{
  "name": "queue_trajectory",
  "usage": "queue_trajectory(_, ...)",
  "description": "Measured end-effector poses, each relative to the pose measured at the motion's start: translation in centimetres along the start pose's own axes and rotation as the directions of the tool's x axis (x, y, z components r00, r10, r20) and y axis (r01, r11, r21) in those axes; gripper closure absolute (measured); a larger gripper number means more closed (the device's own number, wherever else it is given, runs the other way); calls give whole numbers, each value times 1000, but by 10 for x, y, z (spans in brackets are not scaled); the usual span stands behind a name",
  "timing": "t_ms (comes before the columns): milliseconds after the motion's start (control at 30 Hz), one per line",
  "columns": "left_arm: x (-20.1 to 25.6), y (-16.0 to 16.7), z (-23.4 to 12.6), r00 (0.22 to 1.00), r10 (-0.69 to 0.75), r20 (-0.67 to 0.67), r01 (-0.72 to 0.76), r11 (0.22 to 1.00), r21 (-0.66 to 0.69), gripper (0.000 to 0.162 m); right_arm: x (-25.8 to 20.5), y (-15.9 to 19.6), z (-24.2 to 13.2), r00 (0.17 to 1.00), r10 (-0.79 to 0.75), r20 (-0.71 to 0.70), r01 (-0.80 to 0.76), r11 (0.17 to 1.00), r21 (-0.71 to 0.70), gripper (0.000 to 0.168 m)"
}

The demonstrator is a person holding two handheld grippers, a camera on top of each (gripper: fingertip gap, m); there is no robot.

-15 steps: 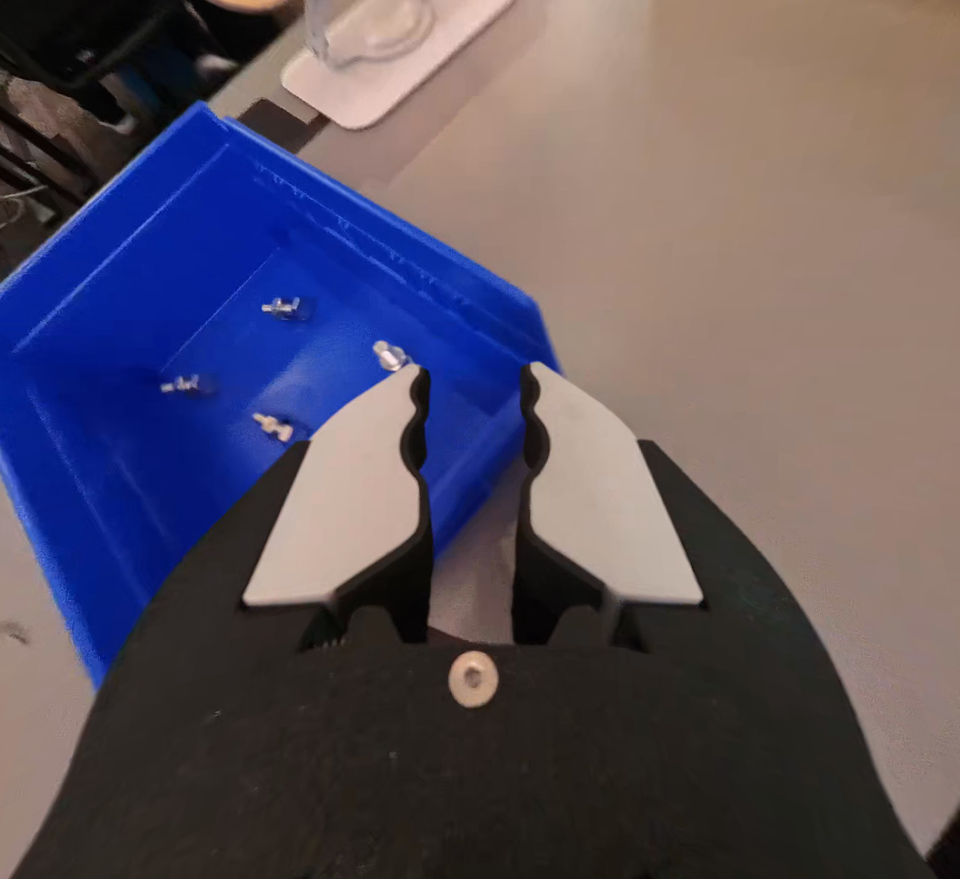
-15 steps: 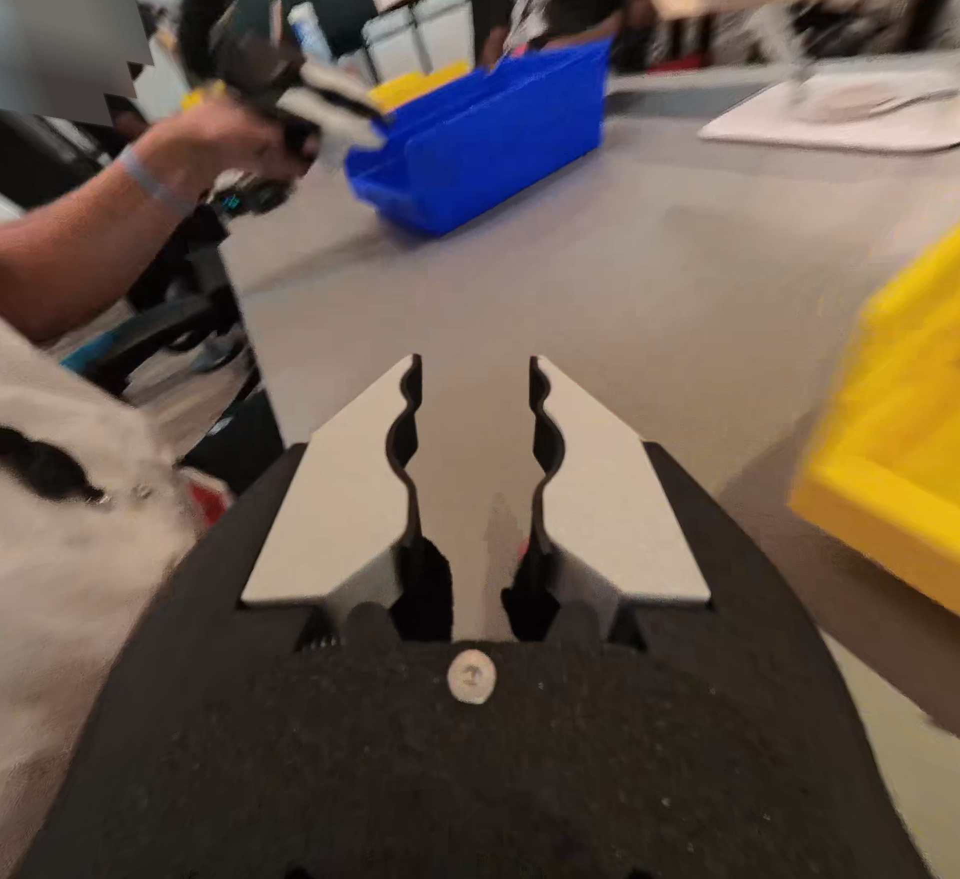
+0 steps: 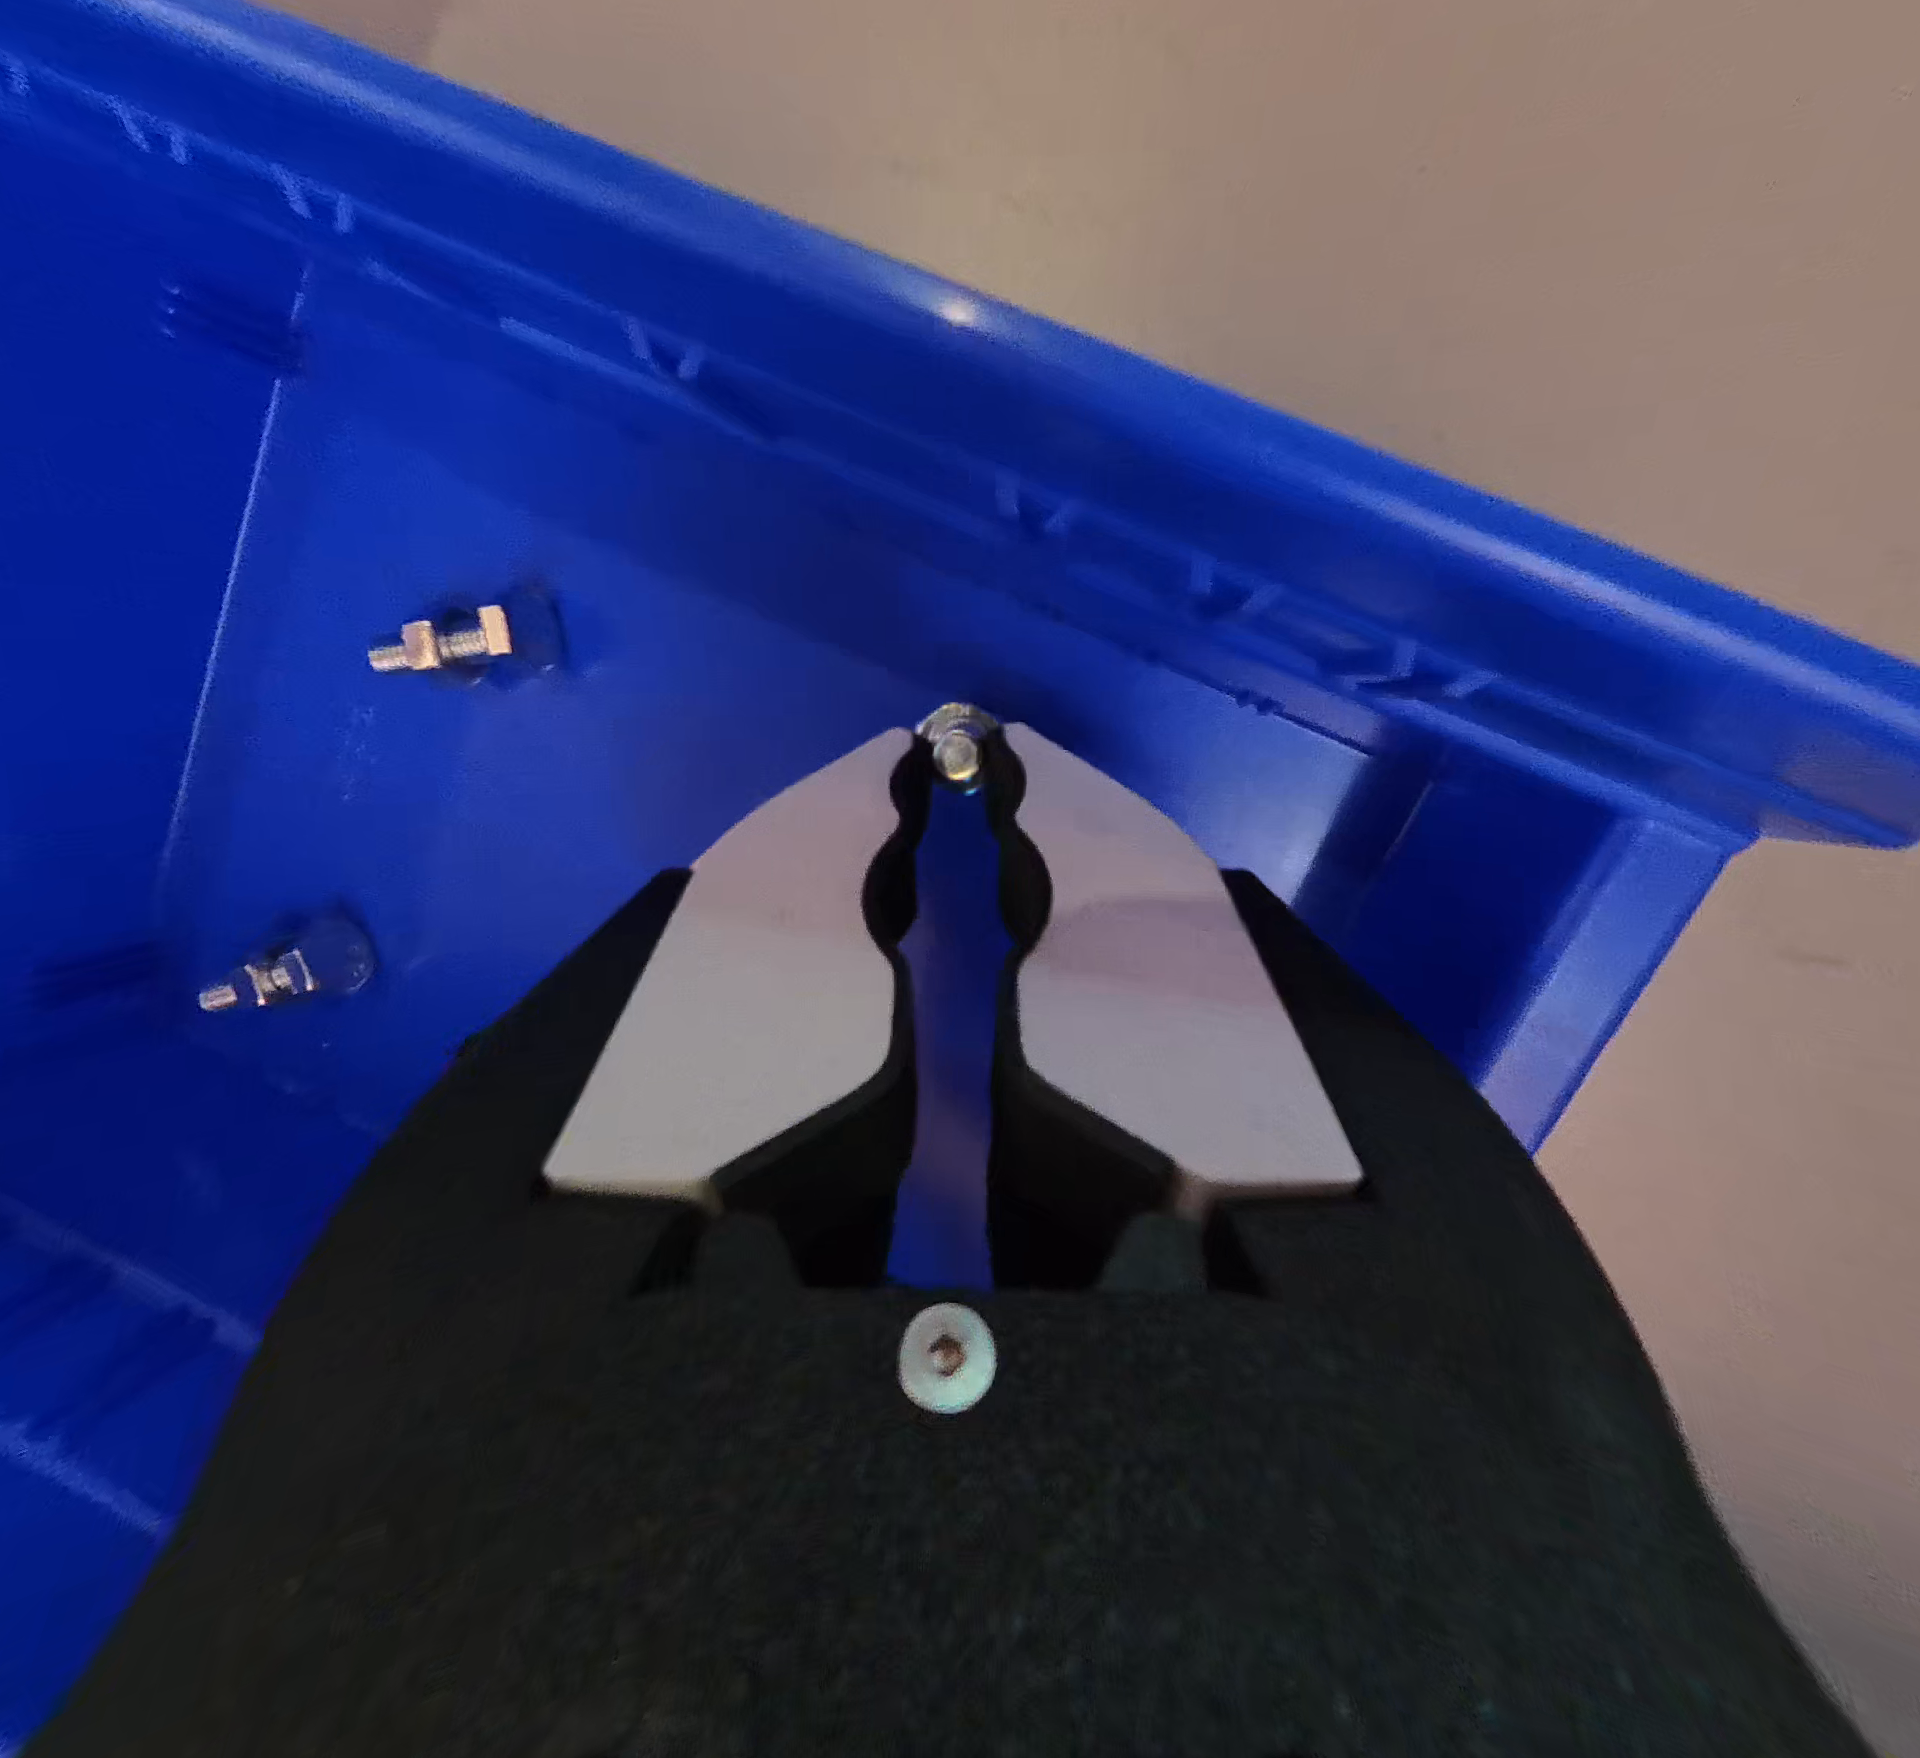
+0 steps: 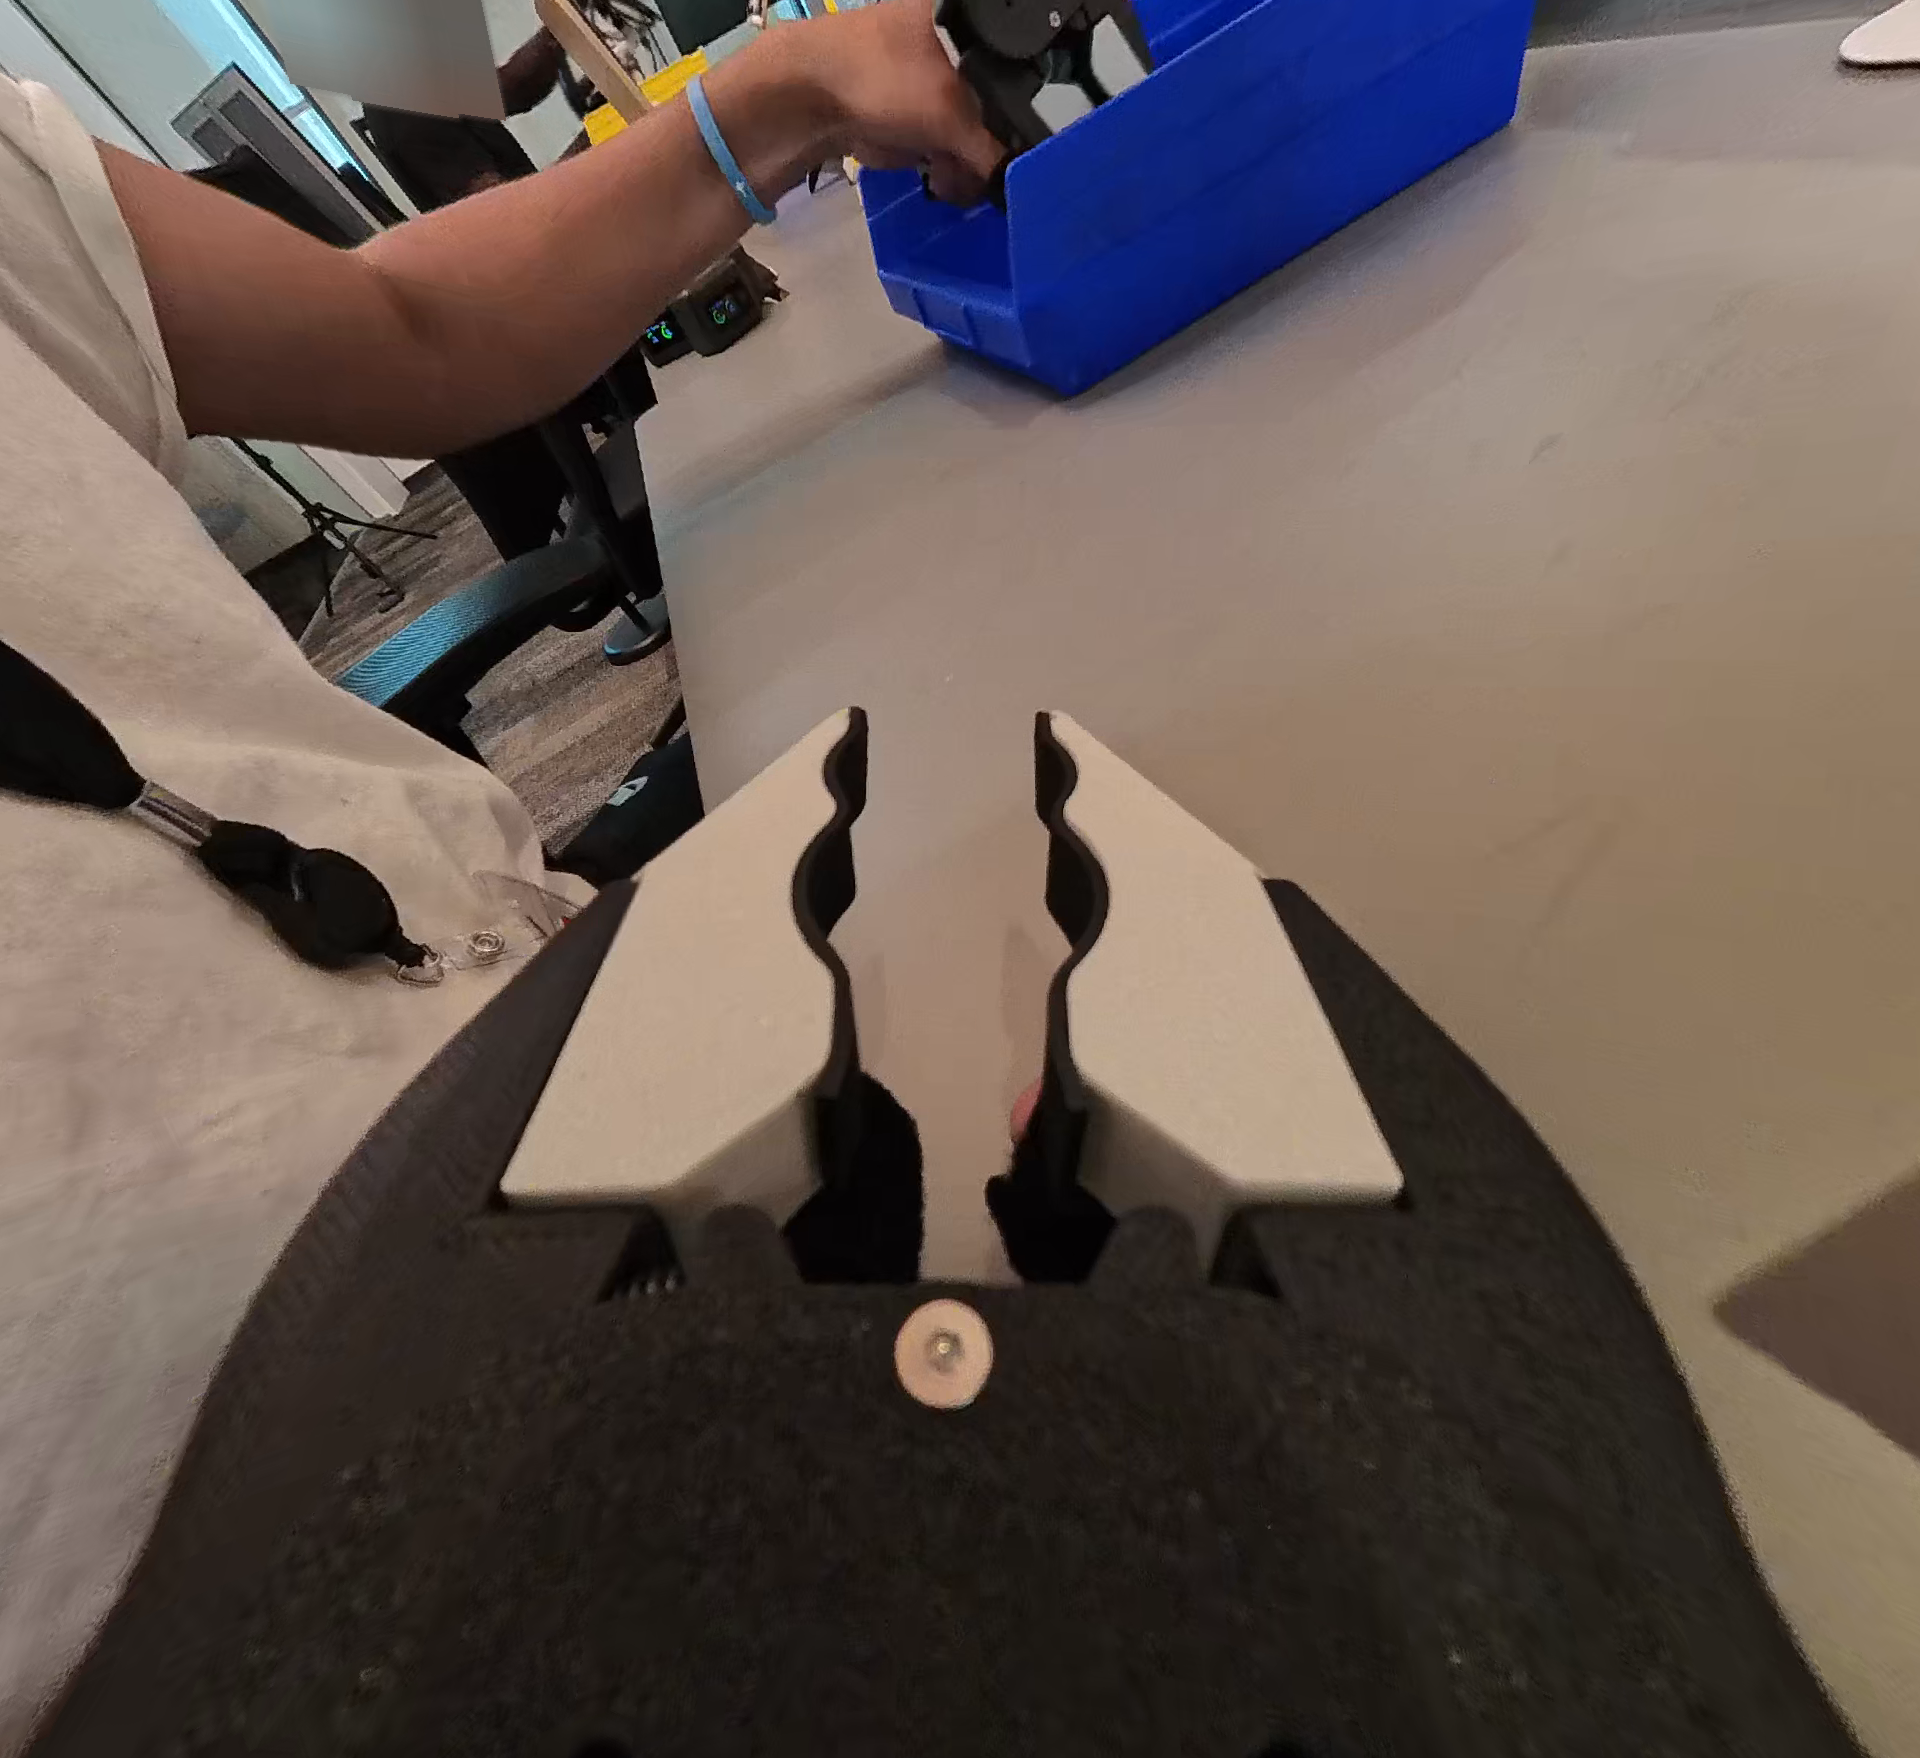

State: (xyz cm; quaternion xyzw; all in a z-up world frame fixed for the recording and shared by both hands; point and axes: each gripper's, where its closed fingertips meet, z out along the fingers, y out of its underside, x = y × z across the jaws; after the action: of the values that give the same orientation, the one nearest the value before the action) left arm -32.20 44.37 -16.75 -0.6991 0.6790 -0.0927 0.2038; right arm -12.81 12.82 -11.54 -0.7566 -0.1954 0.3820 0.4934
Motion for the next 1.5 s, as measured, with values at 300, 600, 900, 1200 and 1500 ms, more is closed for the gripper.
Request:
queue_trajectory(300, 30, -58, -114, 992, -79, 95, 12, 826, 563, 152, -8, -23, 39, 994, 7, 108, -12, 998, 53, 134)
queue_trajectory(600, 188, -148, -196, 967, 219, -131, 63, 292, 954, 153, -59, -131, 93, 647, 308, 698, -448, 894, 21, 134)
queue_trajectory(900, 220, -162, -166, 951, 279, -129, 31, 329, 944, 153, -56, -130, 92, 480, 403, 779, -592, 804, -51, 140)
queue_trajectory(1200, 219, -166, -148, 960, 251, -126, 27, 365, 931, 153, -47, -124, 90, 521, 400, 754, -581, 813, -30, 152)
queue_trajectory(1500, 213, -159, -117, 978, 198, -65, -37, 471, 881, 126, -17, -96, 100, 557, 515, 652, -644, 763, -53, 152)
